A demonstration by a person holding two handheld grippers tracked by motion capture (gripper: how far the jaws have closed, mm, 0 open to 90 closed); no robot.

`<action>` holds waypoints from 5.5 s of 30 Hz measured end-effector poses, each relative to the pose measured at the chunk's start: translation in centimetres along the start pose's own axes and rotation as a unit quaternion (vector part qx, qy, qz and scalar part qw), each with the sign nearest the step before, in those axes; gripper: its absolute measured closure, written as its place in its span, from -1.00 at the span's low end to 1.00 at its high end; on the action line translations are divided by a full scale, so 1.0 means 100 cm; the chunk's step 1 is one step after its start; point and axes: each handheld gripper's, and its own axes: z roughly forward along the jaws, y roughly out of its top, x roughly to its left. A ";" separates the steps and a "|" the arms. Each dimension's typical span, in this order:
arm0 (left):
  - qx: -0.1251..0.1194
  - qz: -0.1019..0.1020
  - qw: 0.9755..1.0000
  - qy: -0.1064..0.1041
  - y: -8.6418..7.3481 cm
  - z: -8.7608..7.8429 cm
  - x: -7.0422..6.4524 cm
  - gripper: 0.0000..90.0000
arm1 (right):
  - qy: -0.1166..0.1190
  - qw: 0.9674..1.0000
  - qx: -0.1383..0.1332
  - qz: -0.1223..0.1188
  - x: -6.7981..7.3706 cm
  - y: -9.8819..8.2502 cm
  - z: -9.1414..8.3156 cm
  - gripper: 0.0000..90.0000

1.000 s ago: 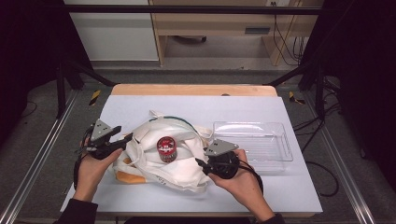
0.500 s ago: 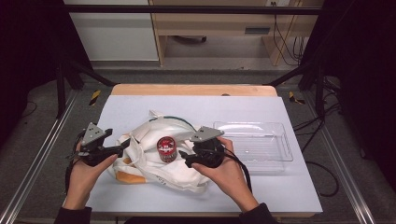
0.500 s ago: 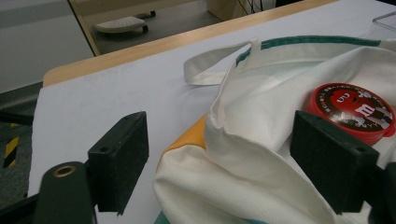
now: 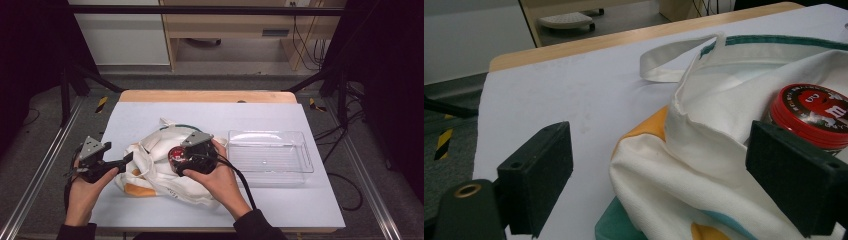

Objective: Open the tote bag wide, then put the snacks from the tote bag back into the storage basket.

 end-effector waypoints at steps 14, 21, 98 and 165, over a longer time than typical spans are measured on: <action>0.007 -0.003 1.000 0.018 -0.011 -0.002 0.000 -0.77 | -0.003 1.000 0.019 -0.009 0.001 -0.002 0.031 -0.68; 0.013 -0.012 1.000 0.023 -0.016 0.000 0.000 -0.77 | 0.002 1.000 0.014 0.007 0.001 -0.006 0.039 -0.67; 0.022 0.012 1.000 0.002 -0.014 0.008 -0.004 -0.77 | 0.032 0.998 0.055 -0.001 -0.008 -0.030 0.078 -0.47; 0.022 0.033 0.999 0.003 -0.009 0.007 -0.007 -0.77 | -0.023 0.999 0.027 0.012 -0.091 -0.004 -0.080 -0.42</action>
